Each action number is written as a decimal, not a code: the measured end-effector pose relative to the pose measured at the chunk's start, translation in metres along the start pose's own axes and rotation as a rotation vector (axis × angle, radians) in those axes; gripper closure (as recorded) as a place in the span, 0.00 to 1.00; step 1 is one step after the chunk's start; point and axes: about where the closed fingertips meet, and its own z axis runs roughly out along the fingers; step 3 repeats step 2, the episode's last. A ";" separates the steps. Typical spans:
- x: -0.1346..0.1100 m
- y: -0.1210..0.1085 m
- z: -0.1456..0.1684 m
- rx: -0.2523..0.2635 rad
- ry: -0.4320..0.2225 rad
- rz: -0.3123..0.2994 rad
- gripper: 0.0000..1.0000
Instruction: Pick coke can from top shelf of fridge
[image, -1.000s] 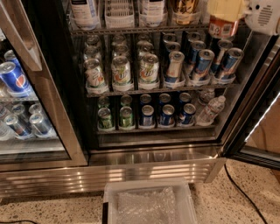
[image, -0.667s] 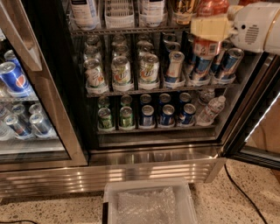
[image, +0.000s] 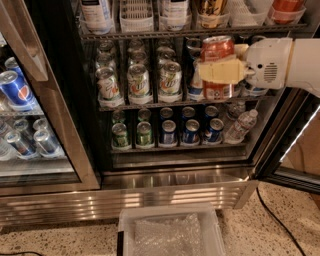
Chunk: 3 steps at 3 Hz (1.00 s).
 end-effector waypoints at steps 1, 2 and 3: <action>0.019 0.013 0.002 -0.064 0.037 0.013 1.00; 0.020 0.014 0.002 -0.067 0.038 0.013 1.00; 0.020 0.014 0.002 -0.067 0.038 0.013 1.00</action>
Offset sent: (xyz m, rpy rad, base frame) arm -0.0116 0.0040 -0.0163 -0.0139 0.0343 0.0517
